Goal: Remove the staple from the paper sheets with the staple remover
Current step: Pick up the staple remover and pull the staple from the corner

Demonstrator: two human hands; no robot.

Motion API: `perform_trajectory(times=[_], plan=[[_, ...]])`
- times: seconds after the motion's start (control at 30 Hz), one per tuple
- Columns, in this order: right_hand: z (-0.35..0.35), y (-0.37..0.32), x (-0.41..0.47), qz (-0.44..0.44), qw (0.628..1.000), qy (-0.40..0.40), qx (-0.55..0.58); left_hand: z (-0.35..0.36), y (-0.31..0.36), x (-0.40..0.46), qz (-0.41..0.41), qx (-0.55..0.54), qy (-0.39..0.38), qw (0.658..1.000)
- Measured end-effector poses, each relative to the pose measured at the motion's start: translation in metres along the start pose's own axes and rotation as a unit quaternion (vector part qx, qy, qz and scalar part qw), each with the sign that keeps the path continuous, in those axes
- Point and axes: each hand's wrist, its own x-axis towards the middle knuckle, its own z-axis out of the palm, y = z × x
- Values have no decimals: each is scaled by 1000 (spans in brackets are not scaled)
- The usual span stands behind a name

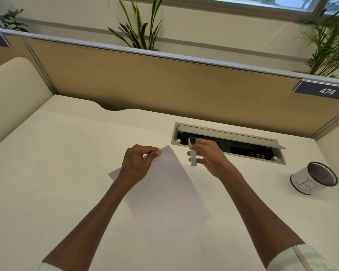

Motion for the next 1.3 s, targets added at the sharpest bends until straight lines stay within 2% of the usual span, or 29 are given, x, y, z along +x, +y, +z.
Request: perform_trajectory(times=[0.1, 0.27, 0.43, 0.53, 0.67, 1.0, 1.3], plan=[[-9, -8, -25, 4, 1000, -28, 6, -2, 18, -2, 15, 22, -18, 999], [-16, -16, -58, -32, 993, -56, -99, -6, 42, -4, 31, 45, -40, 998], [-15, -26, -80, -148, 947, -28, -282, -13, 65, -11, 41, 66, -70, 995], [-14, -32, -91, -209, 920, -1, -331, -17, 79, -17, 58, 68, -77, 993], [-13, -39, -102, -230, 919, 8, -322, -19, 92, -23, 71, 63, -80, 992], [-11, -55, -121, -261, 938, -28, -226, -22, 112, -32, 110, 63, -79, 989], [-14, -53, -123, -276, 936, -19, -219, -23, 118, -34, 116, 71, -70, 988]])
